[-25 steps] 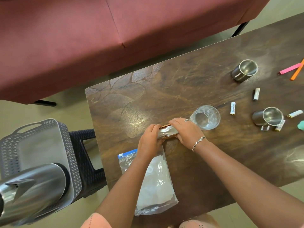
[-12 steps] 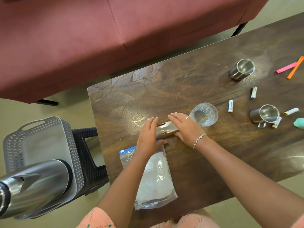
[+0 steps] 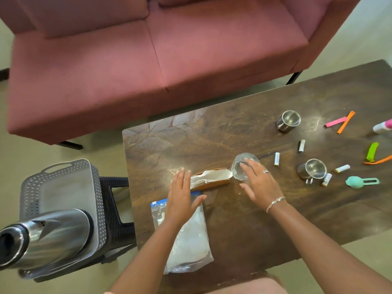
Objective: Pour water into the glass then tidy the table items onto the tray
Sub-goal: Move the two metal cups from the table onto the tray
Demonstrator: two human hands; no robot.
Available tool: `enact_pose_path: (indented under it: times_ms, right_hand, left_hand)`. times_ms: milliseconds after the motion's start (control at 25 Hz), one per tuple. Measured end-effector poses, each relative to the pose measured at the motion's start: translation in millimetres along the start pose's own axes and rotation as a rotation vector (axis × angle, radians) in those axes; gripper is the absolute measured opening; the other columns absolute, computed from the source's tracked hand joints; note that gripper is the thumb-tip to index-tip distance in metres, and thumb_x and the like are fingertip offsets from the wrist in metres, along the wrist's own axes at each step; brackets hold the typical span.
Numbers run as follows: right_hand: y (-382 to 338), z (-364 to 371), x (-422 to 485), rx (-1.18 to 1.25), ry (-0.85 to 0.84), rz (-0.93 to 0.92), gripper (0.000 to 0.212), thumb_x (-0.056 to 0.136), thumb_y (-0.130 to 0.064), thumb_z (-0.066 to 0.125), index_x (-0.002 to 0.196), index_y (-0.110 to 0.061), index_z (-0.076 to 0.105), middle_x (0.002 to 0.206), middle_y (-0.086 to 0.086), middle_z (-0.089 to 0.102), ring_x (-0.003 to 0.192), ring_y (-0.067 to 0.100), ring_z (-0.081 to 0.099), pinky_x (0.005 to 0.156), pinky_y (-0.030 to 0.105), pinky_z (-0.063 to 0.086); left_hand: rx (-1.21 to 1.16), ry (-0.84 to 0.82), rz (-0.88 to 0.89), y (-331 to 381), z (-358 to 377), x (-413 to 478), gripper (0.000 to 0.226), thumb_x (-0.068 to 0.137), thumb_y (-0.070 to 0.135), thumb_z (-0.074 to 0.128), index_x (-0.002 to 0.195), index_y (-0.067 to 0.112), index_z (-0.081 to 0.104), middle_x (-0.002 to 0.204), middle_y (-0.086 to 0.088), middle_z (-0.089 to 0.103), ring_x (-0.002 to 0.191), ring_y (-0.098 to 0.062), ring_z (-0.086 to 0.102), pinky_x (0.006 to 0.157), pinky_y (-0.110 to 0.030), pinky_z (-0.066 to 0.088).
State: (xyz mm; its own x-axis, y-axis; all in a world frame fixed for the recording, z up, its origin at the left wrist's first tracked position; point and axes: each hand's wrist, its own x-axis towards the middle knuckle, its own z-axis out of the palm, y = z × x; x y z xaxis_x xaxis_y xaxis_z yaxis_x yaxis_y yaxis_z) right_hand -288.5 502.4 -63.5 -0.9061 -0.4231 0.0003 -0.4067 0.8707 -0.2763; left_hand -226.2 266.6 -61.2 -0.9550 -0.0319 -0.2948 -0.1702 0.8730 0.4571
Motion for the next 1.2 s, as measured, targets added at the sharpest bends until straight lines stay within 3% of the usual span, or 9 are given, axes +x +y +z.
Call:
enact_pose_path:
  times_ms: [320,560,680,800,920,1000,1080,1200]
  right_hand:
    - [121.7,-36.5,-28.4,0.05,0.099,0.118,0.059,0.06,-0.007,0.083,0.113,0.004,0.059,0.115,0.024,0.061,0.103,0.04,0.06,0.085,0.049,0.05]
    - [216.8,-68.4,-50.0,0.208,0.114,0.284,0.044,0.074,-0.014,0.061,0.115,0.002,0.057,0.114,0.02,0.06,0.106,0.036,0.057,0.093,0.038,0.042]
    - [236.3,-67.2,-68.1,0.474,0.184,0.61,0.037,0.078,-0.003,0.066,0.114,0.0,0.057,0.108,0.014,0.058,0.094,0.027,0.056,0.084,0.037,0.047]
    - [227.3,-48.7,-75.7,0.96,0.248,1.103,0.029,0.079,0.003,0.064,0.106,-0.001,0.057,0.092,0.01,0.055,0.079,0.021,0.054,0.061,0.017,0.046]
    - [200.8,-22.8,-76.4,1.383,0.127,1.438,0.024,0.08,0.002,0.064,0.099,-0.009,0.053,0.079,0.006,0.054,0.066,0.015,0.05,0.051,0.016,0.047]
    - [188.1,-10.9,-71.0,1.567,0.021,1.58,0.025,0.081,-0.003,0.065,0.1,-0.012,0.051,0.079,0.004,0.053,0.074,0.016,0.051,0.057,0.022,0.048]
    - [186.4,-2.1,-61.0,1.636,-0.004,1.632,0.024,0.084,-0.006,0.064,0.102,-0.014,0.051,0.084,0.003,0.052,0.083,0.019,0.05,0.061,0.025,0.047]
    - [192.8,9.8,-48.2,1.655,0.042,1.685,0.015,0.088,-0.009,0.059,0.1,-0.013,0.051,0.08,0.001,0.049,0.072,0.014,0.048,0.06,0.024,0.046]
  left_hand:
    - [-0.044,0.034,0.012,93.8,28.6,8.9,0.073,0.085,0.047,0.056,0.143,0.014,0.026,0.155,-0.007,0.014,0.144,-0.022,0.008,0.119,-0.035,0.012]
    - [-0.109,0.044,0.067,199.6,63.7,58.0,0.066,0.087,0.039,0.057,0.14,0.008,0.033,0.151,-0.01,0.026,0.143,-0.024,0.017,0.117,-0.036,0.018]
    - [-0.114,0.017,0.061,229.9,75.0,80.3,0.066,0.088,0.042,0.054,0.141,0.009,0.031,0.15,-0.008,0.028,0.143,-0.021,0.014,0.116,-0.039,0.021]
    - [-0.095,0.006,0.059,247.0,83.8,97.4,0.062,0.089,0.038,0.055,0.139,0.009,0.032,0.147,-0.006,0.032,0.144,-0.021,0.01,0.113,-0.035,0.021]
    - [-0.075,-0.025,0.047,252.9,92.1,108.8,0.057,0.09,0.035,0.055,0.137,0.008,0.036,0.144,-0.007,0.037,0.144,-0.021,0.008,0.111,-0.033,0.023]
    - [-0.059,-0.062,0.032,254.2,96.0,117.6,0.052,0.09,0.034,0.055,0.133,0.009,0.04,0.139,-0.007,0.042,0.143,-0.022,0.013,0.11,-0.033,0.025]
    - [-0.051,-0.08,0.011,254.4,97.3,135.9,0.046,0.09,0.034,0.055,0.128,0.01,0.045,0.128,-0.009,0.051,0.134,-0.024,0.031,0.101,-0.034,0.033]
    - [-0.093,-0.059,-0.072,259.1,93.1,172.9,0.043,0.09,0.036,0.053,0.126,0.013,0.046,0.11,-0.007,0.058,0.109,-0.022,0.05,0.078,-0.028,0.037]
